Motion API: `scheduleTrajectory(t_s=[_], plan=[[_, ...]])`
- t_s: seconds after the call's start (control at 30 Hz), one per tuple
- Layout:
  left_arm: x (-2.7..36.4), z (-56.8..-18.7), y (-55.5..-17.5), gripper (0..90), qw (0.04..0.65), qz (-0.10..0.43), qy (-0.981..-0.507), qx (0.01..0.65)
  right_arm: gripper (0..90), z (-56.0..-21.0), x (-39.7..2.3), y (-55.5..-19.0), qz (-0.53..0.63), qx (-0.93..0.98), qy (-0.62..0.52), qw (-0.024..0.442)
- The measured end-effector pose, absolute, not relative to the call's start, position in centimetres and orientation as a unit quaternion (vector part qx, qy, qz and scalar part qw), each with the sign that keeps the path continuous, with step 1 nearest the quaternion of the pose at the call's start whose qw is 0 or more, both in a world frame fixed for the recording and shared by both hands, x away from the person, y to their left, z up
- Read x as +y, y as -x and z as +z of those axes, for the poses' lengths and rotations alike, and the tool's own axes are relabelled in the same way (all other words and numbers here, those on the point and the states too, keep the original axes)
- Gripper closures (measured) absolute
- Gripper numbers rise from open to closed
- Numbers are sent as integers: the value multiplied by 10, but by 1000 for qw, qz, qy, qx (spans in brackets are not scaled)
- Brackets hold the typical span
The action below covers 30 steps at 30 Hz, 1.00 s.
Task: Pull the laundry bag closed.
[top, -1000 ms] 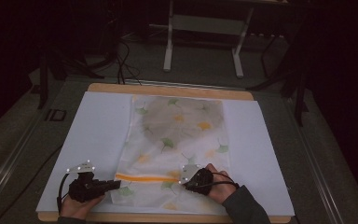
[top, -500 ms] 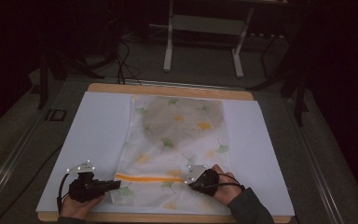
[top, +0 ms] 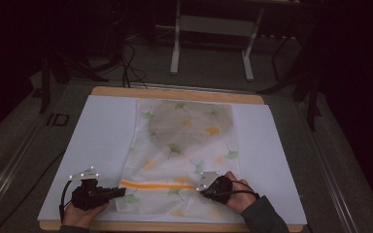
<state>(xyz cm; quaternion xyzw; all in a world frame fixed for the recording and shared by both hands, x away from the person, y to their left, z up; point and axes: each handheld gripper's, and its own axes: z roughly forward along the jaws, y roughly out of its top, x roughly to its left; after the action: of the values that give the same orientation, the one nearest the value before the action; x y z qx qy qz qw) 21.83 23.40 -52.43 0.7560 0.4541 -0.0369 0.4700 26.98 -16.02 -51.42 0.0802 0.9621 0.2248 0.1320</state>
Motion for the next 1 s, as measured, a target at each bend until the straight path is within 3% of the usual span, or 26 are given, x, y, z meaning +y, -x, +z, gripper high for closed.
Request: scheduleTrajectory(t_s=[1.0], plan=[[237,-524,-219,884,472,-34,-753,458,900,-512,-184,-266,204,965,-88,137]])
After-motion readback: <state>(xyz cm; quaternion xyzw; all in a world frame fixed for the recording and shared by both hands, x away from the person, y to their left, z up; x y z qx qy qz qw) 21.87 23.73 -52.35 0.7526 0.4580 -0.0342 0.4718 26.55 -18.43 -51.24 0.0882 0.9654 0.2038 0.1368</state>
